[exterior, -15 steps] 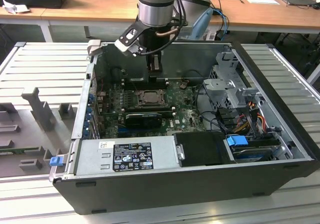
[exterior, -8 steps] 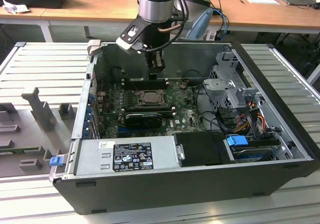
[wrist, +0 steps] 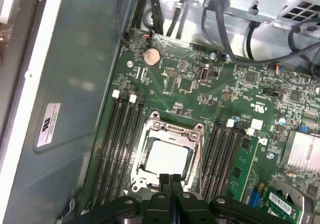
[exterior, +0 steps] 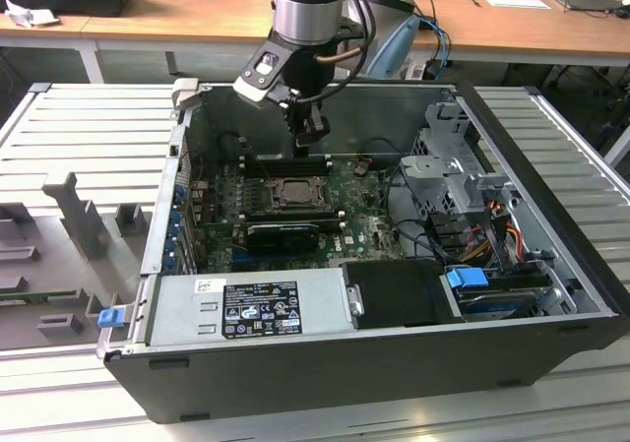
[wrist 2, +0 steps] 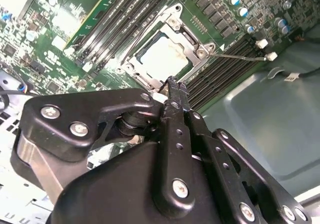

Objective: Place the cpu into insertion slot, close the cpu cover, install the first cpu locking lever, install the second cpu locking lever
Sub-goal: 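Install the first cpu locking lever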

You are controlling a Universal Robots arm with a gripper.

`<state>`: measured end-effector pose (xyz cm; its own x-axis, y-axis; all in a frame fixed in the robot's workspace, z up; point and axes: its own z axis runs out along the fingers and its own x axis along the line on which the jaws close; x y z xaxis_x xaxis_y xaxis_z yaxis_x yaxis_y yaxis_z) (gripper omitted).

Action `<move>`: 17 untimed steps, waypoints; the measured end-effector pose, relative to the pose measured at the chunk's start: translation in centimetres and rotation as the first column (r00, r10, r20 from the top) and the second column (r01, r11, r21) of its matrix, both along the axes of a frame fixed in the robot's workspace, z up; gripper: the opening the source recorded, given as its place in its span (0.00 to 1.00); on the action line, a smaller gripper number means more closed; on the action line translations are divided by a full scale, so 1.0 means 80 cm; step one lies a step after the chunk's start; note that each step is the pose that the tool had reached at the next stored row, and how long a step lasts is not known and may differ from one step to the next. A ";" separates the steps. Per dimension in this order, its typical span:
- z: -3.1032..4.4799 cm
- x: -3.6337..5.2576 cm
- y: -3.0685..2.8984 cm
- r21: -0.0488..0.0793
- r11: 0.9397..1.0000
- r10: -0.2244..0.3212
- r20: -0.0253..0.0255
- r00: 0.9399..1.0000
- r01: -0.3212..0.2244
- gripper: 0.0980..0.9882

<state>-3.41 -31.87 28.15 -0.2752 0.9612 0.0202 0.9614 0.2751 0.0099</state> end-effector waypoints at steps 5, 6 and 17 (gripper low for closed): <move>0.0000 0.000 0.0000 0.000 0.997 0.074 0.000 0.997 -0.074 0.01; 0.0000 0.000 0.0000 0.000 0.995 0.103 0.000 0.995 -0.103 0.01; 0.0000 0.000 0.0000 0.000 0.966 0.258 0.000 0.966 -0.258 0.01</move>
